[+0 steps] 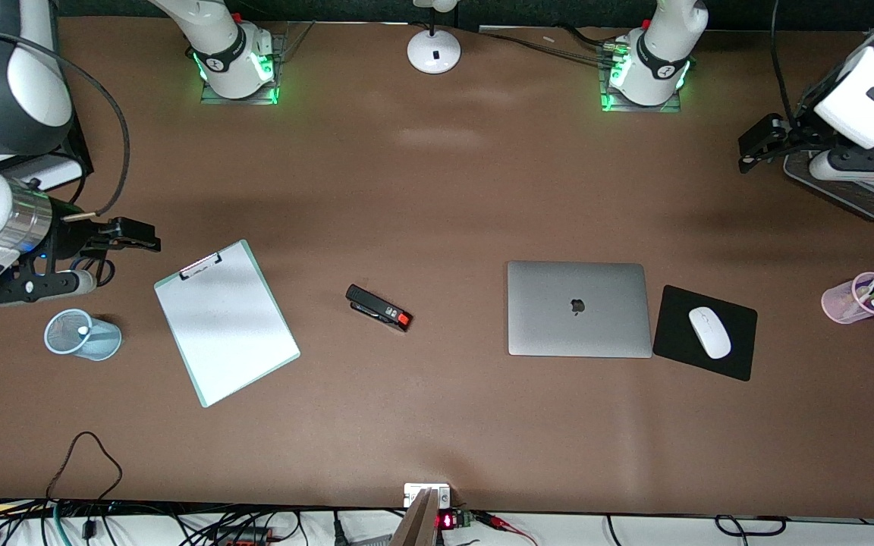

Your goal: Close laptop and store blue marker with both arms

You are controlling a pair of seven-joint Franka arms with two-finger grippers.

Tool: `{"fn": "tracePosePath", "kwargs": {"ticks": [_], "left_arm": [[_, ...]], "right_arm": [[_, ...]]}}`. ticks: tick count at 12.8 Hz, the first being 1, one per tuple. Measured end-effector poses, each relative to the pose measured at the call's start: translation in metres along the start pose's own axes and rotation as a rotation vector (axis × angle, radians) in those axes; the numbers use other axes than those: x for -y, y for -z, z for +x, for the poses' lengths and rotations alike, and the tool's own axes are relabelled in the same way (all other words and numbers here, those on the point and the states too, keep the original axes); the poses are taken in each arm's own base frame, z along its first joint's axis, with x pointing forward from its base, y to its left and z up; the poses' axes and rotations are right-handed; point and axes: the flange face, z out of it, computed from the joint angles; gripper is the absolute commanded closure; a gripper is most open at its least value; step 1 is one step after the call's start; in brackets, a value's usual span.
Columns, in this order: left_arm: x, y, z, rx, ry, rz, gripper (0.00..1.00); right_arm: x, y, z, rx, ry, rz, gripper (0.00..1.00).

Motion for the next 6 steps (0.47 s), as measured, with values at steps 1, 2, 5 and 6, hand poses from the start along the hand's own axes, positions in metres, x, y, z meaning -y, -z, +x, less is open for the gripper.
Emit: {"fn": "tracePosePath", "kwargs": {"ticks": [1,2,5,6], "left_arm": [[0.005,0.000,0.000,-0.002,0.000,-0.004,0.00],[0.006,-0.001,0.000,-0.004,0.001,-0.005,0.00],[0.004,0.001,-0.002,-0.007,-0.001,-0.003,0.00],[0.004,0.002,-0.003,-0.008,-0.002,-0.003,0.00]], "right_arm": [[0.000,0.005,-0.007,0.011,-0.047,-0.048,0.00],[-0.003,0.015,-0.014,0.002,-0.071,-0.100,0.00],[-0.039,0.057,-0.034,-0.079,-0.124,-0.159,0.00],[-0.063,0.067,-0.041,-0.090,-0.121,-0.152,0.00]]}}
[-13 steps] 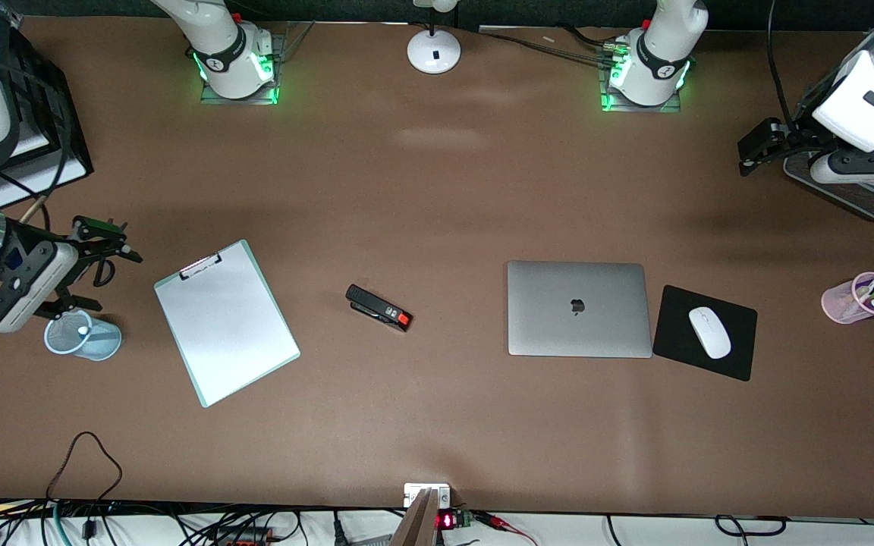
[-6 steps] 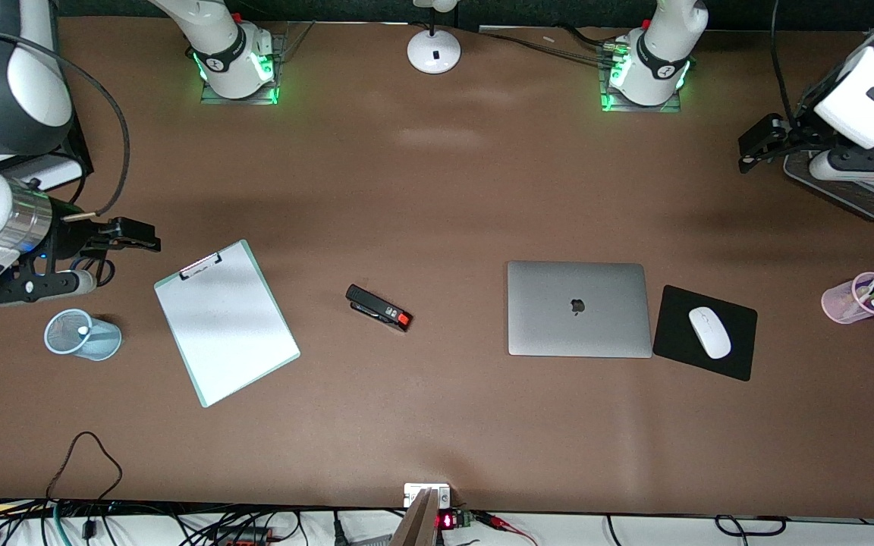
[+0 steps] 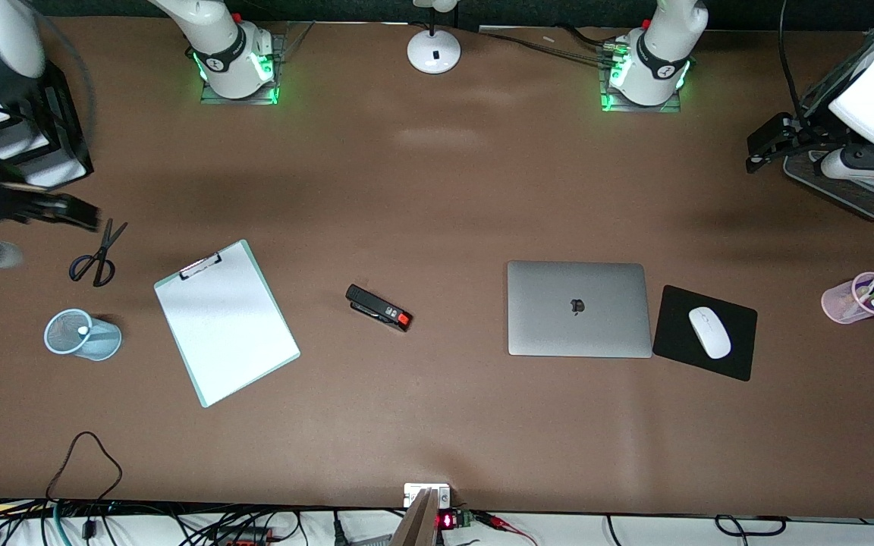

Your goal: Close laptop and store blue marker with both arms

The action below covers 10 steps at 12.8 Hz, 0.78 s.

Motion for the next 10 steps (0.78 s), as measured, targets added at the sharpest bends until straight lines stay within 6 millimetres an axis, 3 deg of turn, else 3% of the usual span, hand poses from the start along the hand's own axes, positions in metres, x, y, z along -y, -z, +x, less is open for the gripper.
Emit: {"fn": "tracePosePath", "kwargs": {"ticks": [2,3,7,10], "left_arm": [[-0.001,-0.002,-0.002,0.004,-0.001,0.001,0.00],[-0.001,-0.002,-0.003,0.006,-0.001,0.002,0.00],[-0.002,-0.003,-0.008,0.006,-0.002,0.004,0.00],[-0.002,-0.004,-0.007,-0.003,-0.002,0.004,0.00]], "right_arm": [[-0.039,-0.005,-0.002,-0.013,-0.020,0.059,0.00],[-0.048,-0.013,-0.001,-0.018,-0.030,0.080,0.00],[-0.044,-0.031,-0.014,-0.024,-0.017,0.095,0.00],[-0.042,-0.018,-0.037,-0.016,-0.004,0.102,0.00]]}}
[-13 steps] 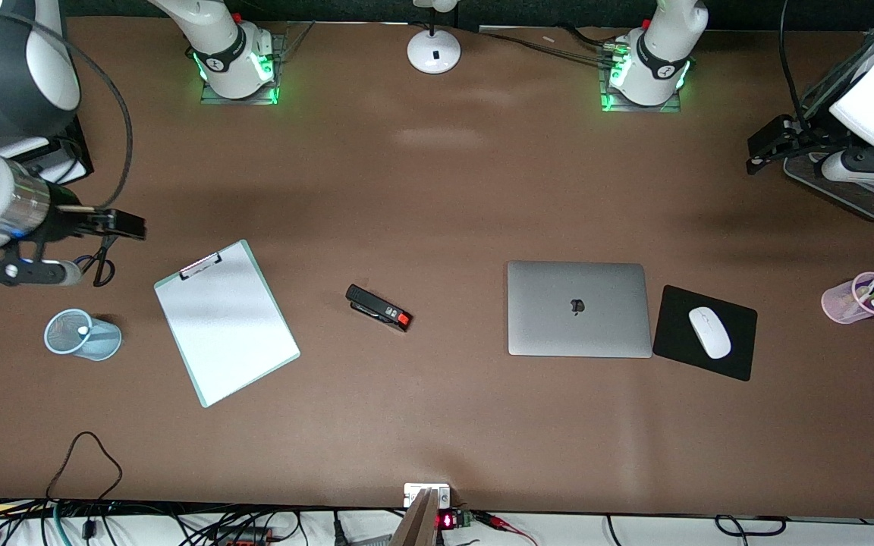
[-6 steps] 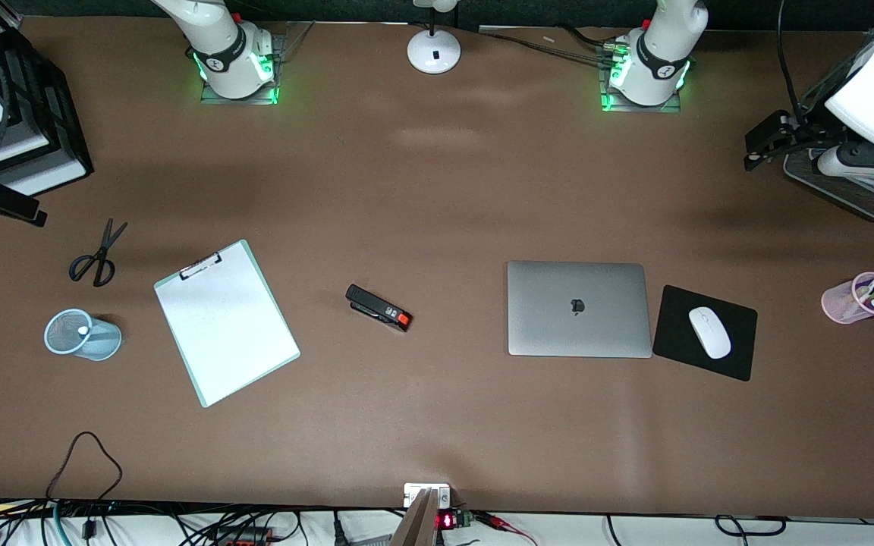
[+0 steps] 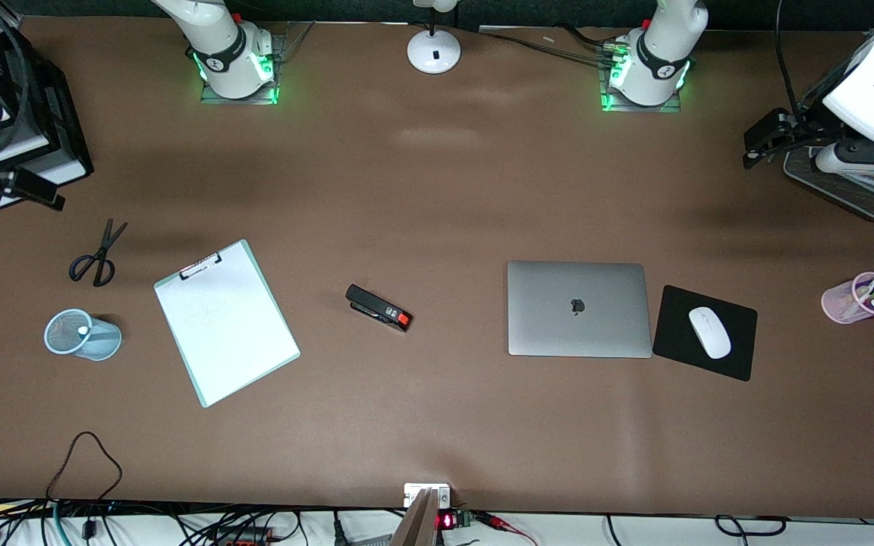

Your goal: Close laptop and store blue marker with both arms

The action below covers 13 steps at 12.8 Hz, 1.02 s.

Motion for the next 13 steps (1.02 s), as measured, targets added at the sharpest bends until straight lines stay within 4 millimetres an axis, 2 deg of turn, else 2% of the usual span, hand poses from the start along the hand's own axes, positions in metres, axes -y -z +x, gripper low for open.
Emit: {"fn": "tracePosePath", "kwargs": {"ticks": [5,13], "left_arm": [[0.001,-0.001,0.001,-0.004,0.000,0.000,0.00],[0.003,-0.002,0.001,-0.008,0.000,0.005,0.00]], "right_arm": [[0.005,0.015,-0.008,-0.021,0.052,0.002,0.00],[0.004,0.017,-0.009,-0.025,0.041,0.004,0.00]]}}
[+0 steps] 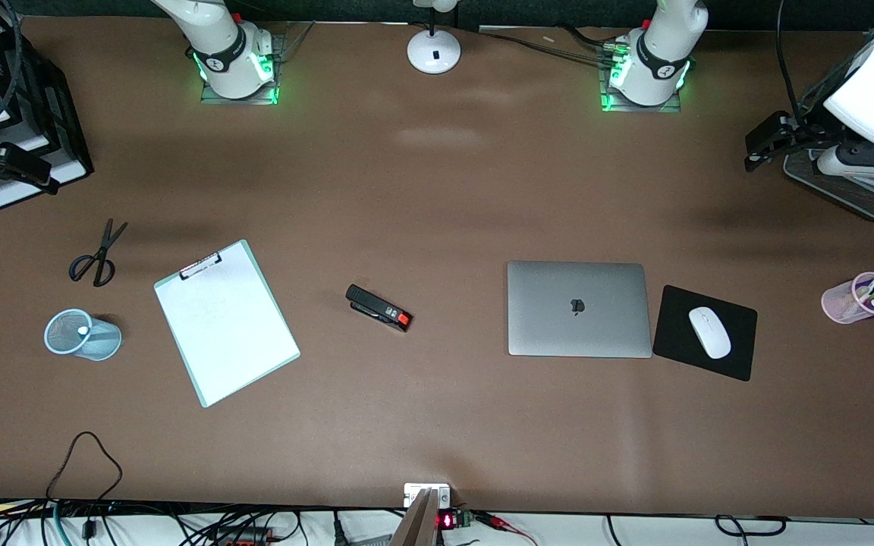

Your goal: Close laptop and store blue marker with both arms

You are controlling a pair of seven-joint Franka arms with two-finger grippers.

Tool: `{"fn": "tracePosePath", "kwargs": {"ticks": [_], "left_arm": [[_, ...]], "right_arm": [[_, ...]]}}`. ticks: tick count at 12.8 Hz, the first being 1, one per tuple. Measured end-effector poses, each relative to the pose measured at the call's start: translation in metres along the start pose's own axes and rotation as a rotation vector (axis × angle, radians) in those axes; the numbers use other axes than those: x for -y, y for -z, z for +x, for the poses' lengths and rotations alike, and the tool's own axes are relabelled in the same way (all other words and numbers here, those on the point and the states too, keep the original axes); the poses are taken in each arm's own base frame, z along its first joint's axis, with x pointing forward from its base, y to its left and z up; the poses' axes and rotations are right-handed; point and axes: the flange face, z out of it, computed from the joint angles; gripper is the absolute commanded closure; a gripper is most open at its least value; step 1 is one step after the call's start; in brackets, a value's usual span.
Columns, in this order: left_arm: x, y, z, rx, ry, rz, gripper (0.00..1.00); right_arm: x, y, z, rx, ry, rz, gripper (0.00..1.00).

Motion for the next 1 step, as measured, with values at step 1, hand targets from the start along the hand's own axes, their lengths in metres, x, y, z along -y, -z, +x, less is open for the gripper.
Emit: {"fn": "tracePosePath", "kwargs": {"ticks": [1], "left_arm": [[0.0001,0.0007,0.0008,-0.007,0.000,0.000,0.00]], "right_arm": [[0.0002,0.0000,0.0000,0.000,0.000,0.000,0.00]]}}
